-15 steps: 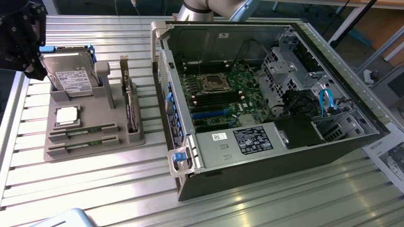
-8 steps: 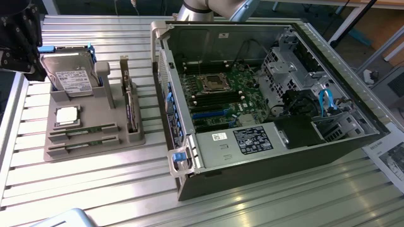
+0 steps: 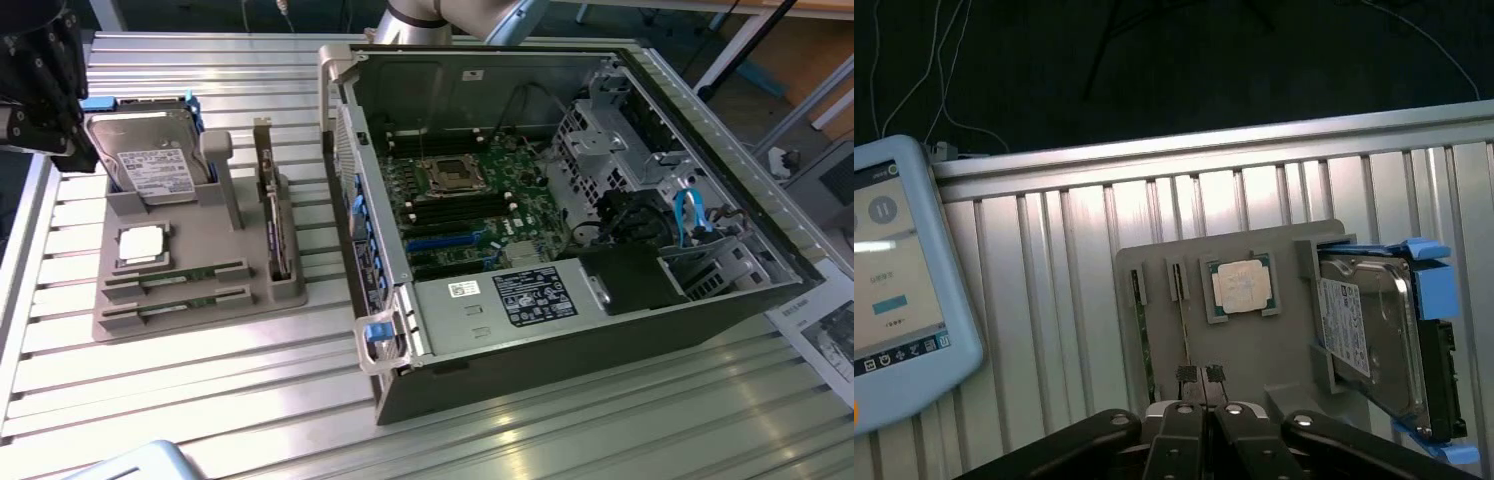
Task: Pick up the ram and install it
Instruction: 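Pick up the ram and move it above insertion slot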
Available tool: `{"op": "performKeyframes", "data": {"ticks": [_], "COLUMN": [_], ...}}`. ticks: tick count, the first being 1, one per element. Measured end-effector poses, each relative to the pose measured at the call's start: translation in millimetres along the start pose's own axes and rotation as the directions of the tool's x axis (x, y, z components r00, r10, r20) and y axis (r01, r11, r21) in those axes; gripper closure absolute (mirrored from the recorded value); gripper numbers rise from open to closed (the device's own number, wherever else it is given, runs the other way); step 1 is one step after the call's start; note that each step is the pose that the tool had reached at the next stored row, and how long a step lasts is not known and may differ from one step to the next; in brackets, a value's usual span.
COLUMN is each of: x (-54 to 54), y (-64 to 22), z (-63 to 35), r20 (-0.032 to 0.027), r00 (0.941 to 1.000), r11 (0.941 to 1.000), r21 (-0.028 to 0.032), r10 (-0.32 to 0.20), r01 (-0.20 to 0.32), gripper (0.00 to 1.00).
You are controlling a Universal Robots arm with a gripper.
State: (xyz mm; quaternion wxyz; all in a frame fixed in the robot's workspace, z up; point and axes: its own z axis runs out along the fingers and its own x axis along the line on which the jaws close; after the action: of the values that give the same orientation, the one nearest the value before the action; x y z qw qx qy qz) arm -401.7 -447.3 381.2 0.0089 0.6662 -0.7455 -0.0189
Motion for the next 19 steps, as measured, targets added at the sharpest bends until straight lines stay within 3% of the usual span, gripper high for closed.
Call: {"op": "performKeyframes", "data": {"ticks": [3, 19], "x": [-0.1, -0.1], "y": [-0.8, -1.4], "z": [-0.1, -0.1], "r20": [-0.0012, -0.0021], "r00": [0.9996, 0.9988], "r11": [0.9996, 0.9988], "r21": [-0.0004, -0.0011], "r10": [-0.029, -0.049], "r01": [0.029, 0.049], "gripper": [0.9, 0.9]}}
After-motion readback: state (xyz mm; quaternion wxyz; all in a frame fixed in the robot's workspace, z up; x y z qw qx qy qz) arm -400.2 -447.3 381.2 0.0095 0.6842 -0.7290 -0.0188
